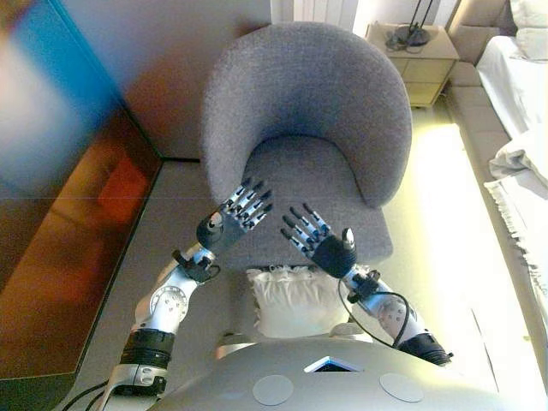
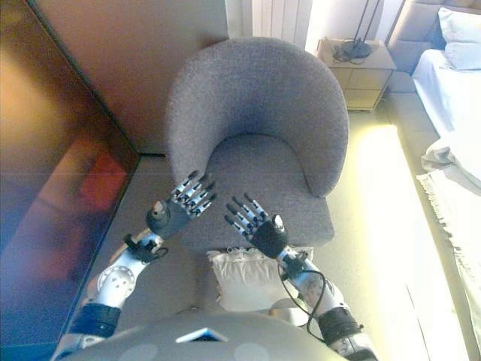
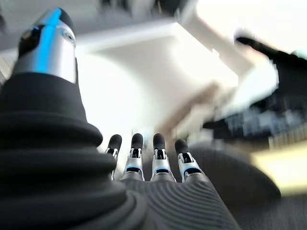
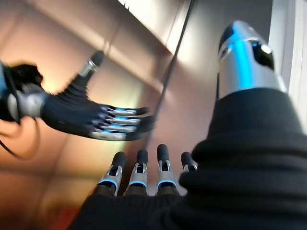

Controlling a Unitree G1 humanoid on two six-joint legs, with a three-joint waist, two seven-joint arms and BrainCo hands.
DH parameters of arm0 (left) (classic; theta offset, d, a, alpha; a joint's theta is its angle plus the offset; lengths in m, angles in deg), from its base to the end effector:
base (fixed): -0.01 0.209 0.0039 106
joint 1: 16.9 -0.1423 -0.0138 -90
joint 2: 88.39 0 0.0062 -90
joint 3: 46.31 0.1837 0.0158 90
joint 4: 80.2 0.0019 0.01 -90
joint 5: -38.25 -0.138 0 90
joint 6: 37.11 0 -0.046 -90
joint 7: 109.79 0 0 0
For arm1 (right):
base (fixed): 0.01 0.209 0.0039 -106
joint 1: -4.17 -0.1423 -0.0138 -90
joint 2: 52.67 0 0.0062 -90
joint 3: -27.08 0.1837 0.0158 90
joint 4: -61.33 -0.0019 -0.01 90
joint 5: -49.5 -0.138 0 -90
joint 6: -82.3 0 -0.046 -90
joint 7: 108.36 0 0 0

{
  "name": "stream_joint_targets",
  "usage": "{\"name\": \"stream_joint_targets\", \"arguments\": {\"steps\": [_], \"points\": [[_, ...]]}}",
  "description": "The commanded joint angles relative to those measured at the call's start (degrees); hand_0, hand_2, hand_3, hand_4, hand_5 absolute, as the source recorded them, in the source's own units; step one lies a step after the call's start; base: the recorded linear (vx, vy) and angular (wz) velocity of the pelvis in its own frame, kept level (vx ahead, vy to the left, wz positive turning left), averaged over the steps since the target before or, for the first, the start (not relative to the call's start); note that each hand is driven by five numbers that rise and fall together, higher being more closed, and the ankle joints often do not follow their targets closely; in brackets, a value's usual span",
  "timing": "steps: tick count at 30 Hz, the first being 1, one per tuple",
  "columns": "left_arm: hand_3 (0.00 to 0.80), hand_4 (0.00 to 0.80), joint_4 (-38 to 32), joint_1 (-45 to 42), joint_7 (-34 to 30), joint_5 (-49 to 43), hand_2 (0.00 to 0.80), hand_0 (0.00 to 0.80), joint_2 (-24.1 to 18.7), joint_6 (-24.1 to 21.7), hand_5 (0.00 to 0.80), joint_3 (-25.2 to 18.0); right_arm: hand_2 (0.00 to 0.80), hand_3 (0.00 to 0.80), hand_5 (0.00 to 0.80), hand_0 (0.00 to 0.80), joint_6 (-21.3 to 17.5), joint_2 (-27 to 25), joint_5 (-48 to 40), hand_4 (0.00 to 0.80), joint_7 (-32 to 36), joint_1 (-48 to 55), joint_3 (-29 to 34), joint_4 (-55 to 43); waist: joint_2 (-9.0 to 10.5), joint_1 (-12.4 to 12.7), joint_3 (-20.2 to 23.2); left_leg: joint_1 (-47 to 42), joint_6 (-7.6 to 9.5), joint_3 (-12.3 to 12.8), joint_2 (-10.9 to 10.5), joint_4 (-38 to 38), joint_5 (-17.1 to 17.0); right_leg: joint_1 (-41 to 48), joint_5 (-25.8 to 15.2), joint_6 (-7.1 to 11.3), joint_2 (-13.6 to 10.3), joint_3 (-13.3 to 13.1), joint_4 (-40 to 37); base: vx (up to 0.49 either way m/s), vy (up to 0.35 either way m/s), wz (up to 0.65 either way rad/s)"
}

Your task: Pick up the cushion and take it to the sofa

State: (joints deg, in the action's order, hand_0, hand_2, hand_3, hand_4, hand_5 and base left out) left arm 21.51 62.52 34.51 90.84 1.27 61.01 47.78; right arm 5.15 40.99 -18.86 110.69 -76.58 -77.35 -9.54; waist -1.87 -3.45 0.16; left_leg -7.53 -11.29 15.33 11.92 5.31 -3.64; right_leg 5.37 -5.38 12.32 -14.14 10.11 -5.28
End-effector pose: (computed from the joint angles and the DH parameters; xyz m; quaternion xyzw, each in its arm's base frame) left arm 0.1470 0.2048 -0.0230 -0.3698 0.1386 -0.2262 0.8904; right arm 0.1351 -0.1563 -0.0497 0.5413 0.1869 0.2590 0.7778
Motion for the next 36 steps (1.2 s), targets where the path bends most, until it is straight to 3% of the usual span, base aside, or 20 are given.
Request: {"name": "stream_joint_targets", "arguments": {"steps": [1,5,10,17,20,25,32,36], "points": [[0.0,0.0,3.0,1.5,5.2,-6.2,0.0,0.0,-1.9,-8.2,0.0,-1.8,0.0,0.0,0.0,0.0,-6.7,1.2,1.3,0.0,-3.8,-2.9,5.0,-0.4,0.66,1.9,-2.4,3.6,2.81,-1.6,1.1,-2.4,0.1,-2.8,-0.1,0.36,-1.2,3.6,1.9,-0.099,-0.05,0.08],[0.0,0.0,5.0,0.5,6.8,-9.6,0.0,0.0,-2.6,-13.0,0.0,-1.8,0.0,0.0,0.0,0.0,-12.8,0.4,4.5,0.0,-8.0,-4.5,7.2,2.9,1.0,3.0,-3.9,4.9,2.68,-2.3,1.3,-3.0,-0.1,-3.3,-0.4,0.3,-1.3,4.3,2.1,-0.078,-0.035,0.11],[0.0,0.0,5.1,-0.2,11.2,-10.9,0.0,0.0,-3.1,-16.6,0.0,-2.7,0.0,0.0,0.0,0.0,-17.2,-0.1,5.5,0.0,-12.7,-5.0,8.6,4.7,1.16,3.8,-4.7,5.5,2.48,-2.8,1.3,-3.4,-0.1,-3.1,-0.4,0.28,-1.5,4.7,2.1,-0.012,-0.016,0.12],[0.0,0.0,7.6,1.5,26.8,-19.4,0.0,0.0,-3.6,-19.5,0.0,-2.8,0.0,0.0,0.0,0.0,-25.6,-1.9,20.2,0.0,-30.1,-6.0,10.0,9.0,1.73,3.8,-5.9,7.3,1.94,-3.3,2.1,-8.1,1.3,-3.5,-0.1,0.52,-2.5,3.6,3.8,0.025,-0.019,0.03],[0.0,0.0,8.8,2.0,29.2,-23.1,0.0,0.0,-4.5,-19.2,0.0,-1.9,0.0,0.0,0.0,0.0,-25.4,-3.6,29.5,0.0,-35.5,-6.4,9.1,10.1,2.06,3.9,-7.0,8.6,1.83,-3.7,2.6,-11.5,2.4,-4.0,0.3,0.69,-3.4,3.0,5.5,0.05,-0.032,0.02],[0.0,0.0,10.9,4.5,29.1,-22.5,0.0,0.0,-5.9,-19.7,0.0,0.5,0.0,0.0,0.0,0.0,-26.0,-7.3,37.5,0.0,-41.8,-9.7,7.2,14.2,2.0,4.6,-10.7,14.6,1.5,-5.5,3.6,-20.0,4.8,-8.0,1.1,1.05,-5.7,1.7,11.0,-0.06,-0.029,0.06],[0.0,0.0,17.7,18.0,35.2,-18.8,0.0,0.0,-7.3,-23.8,0.0,7.6,0.0,0.0,0.0,0.0,-27.1,-10.3,37.2,0.0,-53.0,-23.7,4.2,24.2,0.78,4.4,-19.7,30.2,1.28,-8.9,4.5,-32.0,7.2,-23.5,1.9,0.43,-8.4,-1.5,22.8,-0.289,-0.008,0.0],[0.0,0.0,19.5,24.1,37.8,-18.4,0.0,0.0,-7.1,-25.3,0.0,10.2,0.0,0.0,0.0,0.0,-25.4,-10.8,37.9,0.0,-57.1,-30.8,3.7,27.4,0.32,4.1,-22.2,37.6,2.05,-9.9,4.4,-36.9,8.4,-32.1,2.9,0.12,-9.4,-3.0,29.7,-0.235,0.05,-0.09]]}}
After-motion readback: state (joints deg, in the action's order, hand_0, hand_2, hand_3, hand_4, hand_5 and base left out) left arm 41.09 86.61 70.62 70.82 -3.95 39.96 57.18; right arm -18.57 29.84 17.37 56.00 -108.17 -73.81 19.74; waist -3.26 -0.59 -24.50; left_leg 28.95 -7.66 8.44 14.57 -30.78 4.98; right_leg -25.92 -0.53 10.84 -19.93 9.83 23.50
